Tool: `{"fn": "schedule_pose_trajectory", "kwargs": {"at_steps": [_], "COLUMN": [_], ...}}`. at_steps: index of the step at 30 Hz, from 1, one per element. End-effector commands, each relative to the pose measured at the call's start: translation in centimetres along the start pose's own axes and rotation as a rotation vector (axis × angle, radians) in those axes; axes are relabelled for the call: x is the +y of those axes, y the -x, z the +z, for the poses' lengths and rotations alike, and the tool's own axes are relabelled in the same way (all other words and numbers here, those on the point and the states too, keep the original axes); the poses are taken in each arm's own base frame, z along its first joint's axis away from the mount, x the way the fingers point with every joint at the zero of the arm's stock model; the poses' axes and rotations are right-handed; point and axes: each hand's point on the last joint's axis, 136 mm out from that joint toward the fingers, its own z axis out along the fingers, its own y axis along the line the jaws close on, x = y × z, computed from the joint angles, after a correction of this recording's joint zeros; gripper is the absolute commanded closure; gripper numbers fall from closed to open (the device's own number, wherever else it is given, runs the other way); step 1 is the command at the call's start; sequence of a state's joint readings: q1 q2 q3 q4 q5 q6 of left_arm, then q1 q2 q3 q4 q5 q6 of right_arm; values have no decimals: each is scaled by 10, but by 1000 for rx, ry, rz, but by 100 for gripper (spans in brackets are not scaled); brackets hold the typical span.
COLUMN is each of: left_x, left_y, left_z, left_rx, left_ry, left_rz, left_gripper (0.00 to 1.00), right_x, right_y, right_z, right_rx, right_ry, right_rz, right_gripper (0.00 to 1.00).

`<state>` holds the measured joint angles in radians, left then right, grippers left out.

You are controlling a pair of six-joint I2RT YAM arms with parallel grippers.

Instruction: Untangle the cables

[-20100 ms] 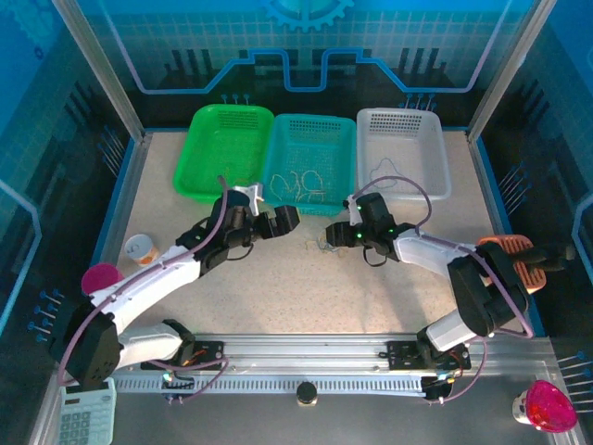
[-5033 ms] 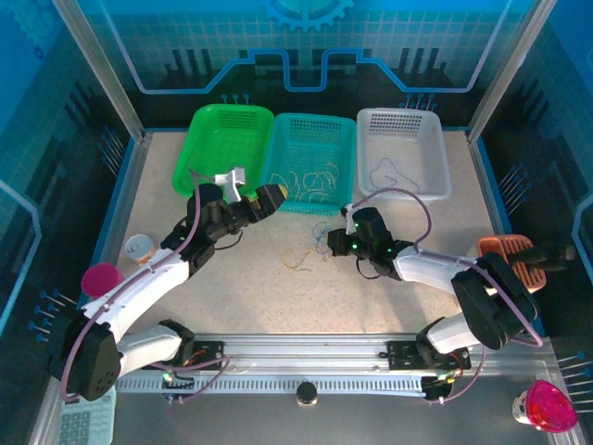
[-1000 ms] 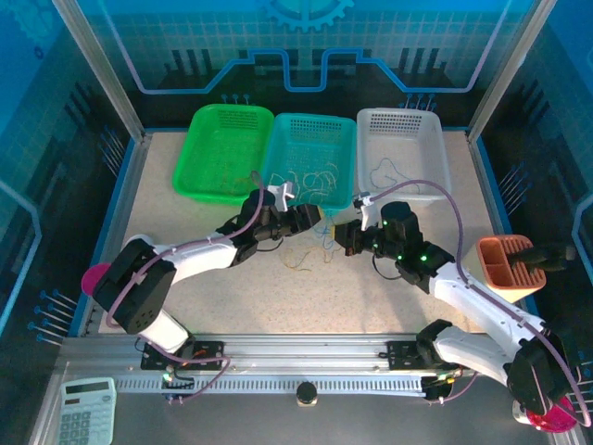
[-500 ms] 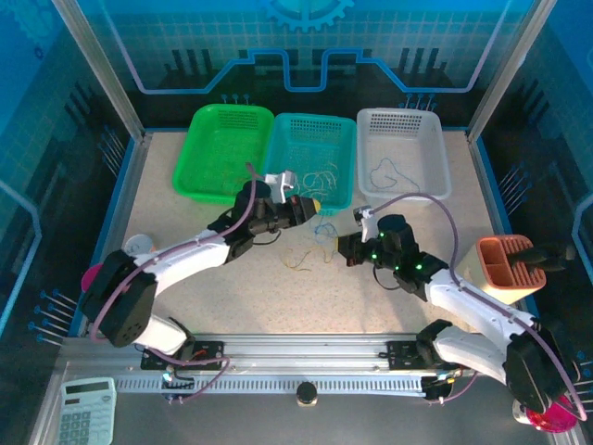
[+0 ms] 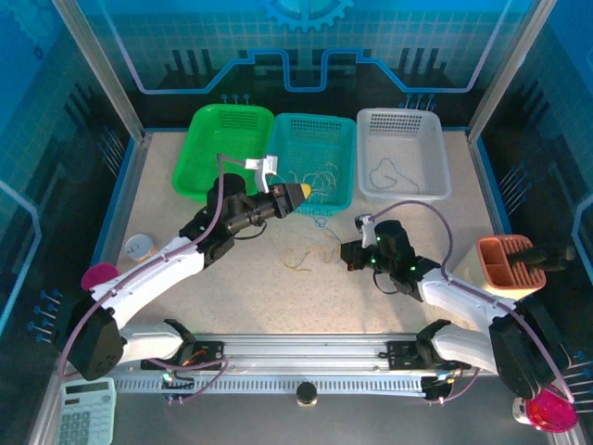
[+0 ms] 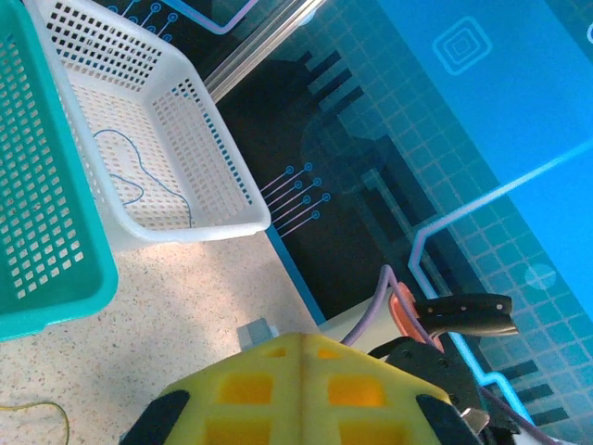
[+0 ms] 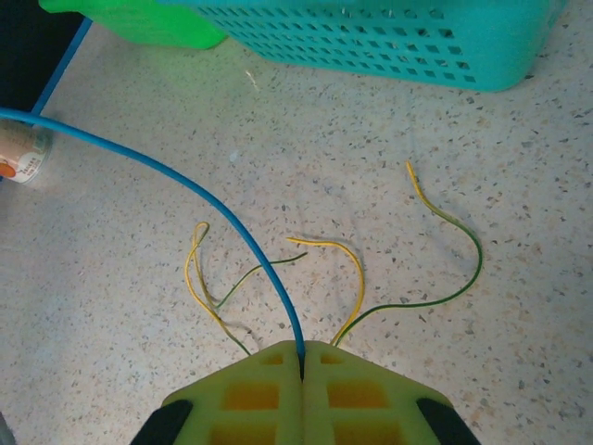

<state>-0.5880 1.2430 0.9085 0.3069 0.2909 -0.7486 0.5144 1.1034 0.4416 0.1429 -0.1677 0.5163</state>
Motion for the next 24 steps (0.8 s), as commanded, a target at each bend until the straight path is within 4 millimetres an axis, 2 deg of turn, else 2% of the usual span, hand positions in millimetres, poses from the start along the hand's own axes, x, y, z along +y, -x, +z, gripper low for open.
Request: {"fn": "schedule_pose_trajectory", "kwargs": {"at_steps": [1, 3, 5, 7, 11, 17, 24], "left_x": [-6, 0, 5, 7, 9, 6, 1], "left_y": [12, 8, 5, 3, 2, 4, 9], "left_z": [-7, -6, -5, -4, -3, -2, -3], "left_rx": [-35, -32, -29, -25, -21, -20, -33], "left_ry": [10, 22, 30, 30, 33, 29, 18], "left_rz": [42, 35, 29, 24, 22, 27, 22], "left_gripper": [100, 100, 100, 100, 100, 100, 100], "right_x": [17, 22, 28, 34, 46, 61, 66], "right_y": [33, 41, 49, 56, 68, 82, 77], "right_z": [-19, -29, -40, -48, -59, -64, -55], "right_rx": [-74, -93, -117, -137, -165, -187, -168], "right_ry": [33, 39, 45, 56, 86, 134, 185], "right_rz": [-15, -27, -38, -49, -64, -93, -154], "right_gripper": [88, 77, 59, 49, 42, 33, 27]}}
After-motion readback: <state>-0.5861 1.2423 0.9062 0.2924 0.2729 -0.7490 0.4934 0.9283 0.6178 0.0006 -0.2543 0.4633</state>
